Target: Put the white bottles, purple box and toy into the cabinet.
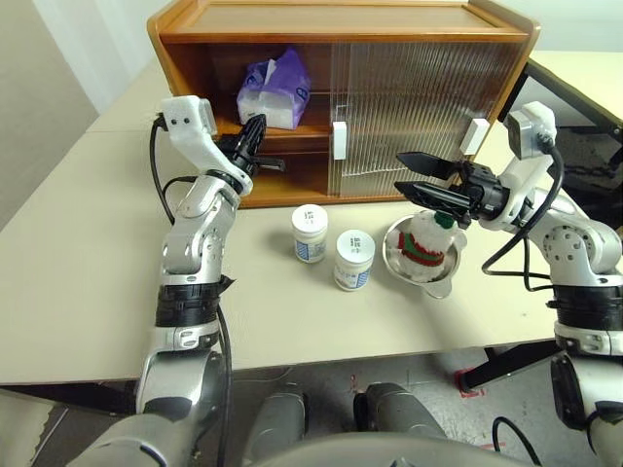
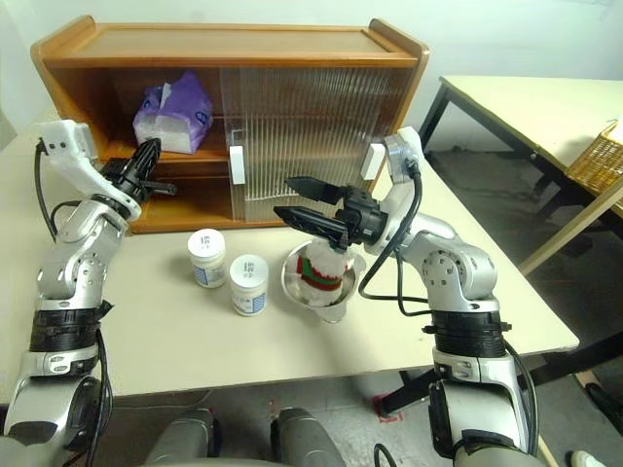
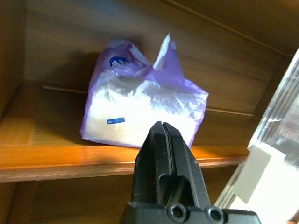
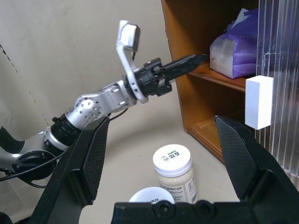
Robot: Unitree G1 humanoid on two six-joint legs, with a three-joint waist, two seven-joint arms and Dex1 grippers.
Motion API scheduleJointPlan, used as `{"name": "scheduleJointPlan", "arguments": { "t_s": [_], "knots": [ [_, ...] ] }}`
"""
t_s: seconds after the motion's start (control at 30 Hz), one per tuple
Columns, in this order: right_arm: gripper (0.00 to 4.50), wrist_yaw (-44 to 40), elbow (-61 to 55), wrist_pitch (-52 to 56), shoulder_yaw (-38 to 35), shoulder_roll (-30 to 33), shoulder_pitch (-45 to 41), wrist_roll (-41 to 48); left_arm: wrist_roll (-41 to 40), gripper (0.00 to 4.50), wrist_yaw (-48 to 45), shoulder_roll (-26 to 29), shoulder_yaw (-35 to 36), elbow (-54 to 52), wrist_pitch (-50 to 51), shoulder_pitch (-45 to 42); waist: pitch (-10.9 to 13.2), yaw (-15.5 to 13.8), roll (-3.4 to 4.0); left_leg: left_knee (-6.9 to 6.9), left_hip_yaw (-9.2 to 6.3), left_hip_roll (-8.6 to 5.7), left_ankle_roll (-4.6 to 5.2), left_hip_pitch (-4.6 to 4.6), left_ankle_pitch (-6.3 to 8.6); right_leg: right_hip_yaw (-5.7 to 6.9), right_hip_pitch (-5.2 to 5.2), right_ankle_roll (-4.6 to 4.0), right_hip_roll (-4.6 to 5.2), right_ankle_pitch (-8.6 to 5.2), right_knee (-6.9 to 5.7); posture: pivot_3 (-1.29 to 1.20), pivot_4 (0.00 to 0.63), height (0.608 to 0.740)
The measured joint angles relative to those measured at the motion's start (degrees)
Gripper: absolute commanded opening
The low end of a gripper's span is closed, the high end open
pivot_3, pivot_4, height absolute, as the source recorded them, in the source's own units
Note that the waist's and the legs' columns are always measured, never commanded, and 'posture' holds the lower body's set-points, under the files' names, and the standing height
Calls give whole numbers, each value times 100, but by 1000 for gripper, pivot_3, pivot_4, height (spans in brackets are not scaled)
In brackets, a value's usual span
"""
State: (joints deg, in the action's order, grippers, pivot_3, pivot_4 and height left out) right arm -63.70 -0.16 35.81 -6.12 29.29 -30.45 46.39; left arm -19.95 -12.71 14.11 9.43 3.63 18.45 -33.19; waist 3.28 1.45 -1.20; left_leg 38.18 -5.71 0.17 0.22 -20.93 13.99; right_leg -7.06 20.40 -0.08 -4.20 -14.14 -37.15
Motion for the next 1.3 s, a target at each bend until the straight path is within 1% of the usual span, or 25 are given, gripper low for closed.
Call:
{"name": "scheduleJointPlan", "arguments": {
  "t_s": [0.23,0.43,0.57,0.67,0.73,0.8,0.9,0.97,1.03,1.2,1.3],
  "knots": [
    [4500,15,-2,0,-1,5,0,1,284,36,41,-215,-138,892,-366,-432,0,11,0,-2,1,1,1,-1,1,0,3,3,-4,0,0,-71,33,740],
    [4500,34,-9,1,-1,10,0,2,472,36,132,-333,-128,1666,-896,-766,0,18,0,-2,3,-1,2,0,0,-2,2,10,-8,1,0,-71,33,740],
    [4500,38,-20,2,-1,10,0,2,484,36,190,-362,-96,1929,-1158,-876,0,20,0,-2,5,-2,3,0,-1,-2,2,13,-10,2,0,-70,34,740],
    [4500,39,-24,3,-1,12,0,3,414,36,139,-390,-62,1896,-1191,-872,0,22,0,-2,22,-5,3,0,-1,-1,1,14,-11,1,0,-70,34,740],
    [4500,45,-25,6,-1,16,0,4,209,36,-85,-393,-37,1625,-1154,-798,0,22,0,-2,30,-8,2,-3,-1,-1,2,15,-12,0,1,-70,34,740],
    [4500,52,-28,8,0,15,0,4,-58,36,-335,-391,-14,1224,-1049,-695,0,22,0,-2,43,-12,2,-3,0,0,2,17,-13,-2,3,-70,34,740],
    [4500,56,-30,14,2,20,-8,6,-571,36,-772,-262,65,234,-723,-185,0,44,1,-7,54,-11,0,-3,4,2,3,15,-16,-6,5,-51,44,740],
    [4500,53,-26,17,0,35,-8,6,-802,409,-1063,-9,78,-201,-469,157,1,54,1,-10,51,-9,-3,-1,5,1,5,14,-21,-6,4,-45,46,740],
    [4500,49,-21,22,1,37,-11,6,-1015,898,-1354,236,85,-534,-230,470,1,46,1,-10,44,-6,-4,0,5,2,5,11,-22,-7,3,-45,46,740],
    [4500,14,-8,56,11,23,-42,6,-1479,2662,-2168,977,188,-1030,193,1298,1,34,2,-14,-6,10,-5,-3,5,-6,15,0,-3,-3,1,-38,50,740],
    [4500,6,13,61,13,22,-58,6,-1647,3737,-2544,1282,350,-1080,265,1647,1,15,3,-17,-27,37,-7,-11,6,-7,28,-8,7,-3,1,-38,50,740]
  ]
}}
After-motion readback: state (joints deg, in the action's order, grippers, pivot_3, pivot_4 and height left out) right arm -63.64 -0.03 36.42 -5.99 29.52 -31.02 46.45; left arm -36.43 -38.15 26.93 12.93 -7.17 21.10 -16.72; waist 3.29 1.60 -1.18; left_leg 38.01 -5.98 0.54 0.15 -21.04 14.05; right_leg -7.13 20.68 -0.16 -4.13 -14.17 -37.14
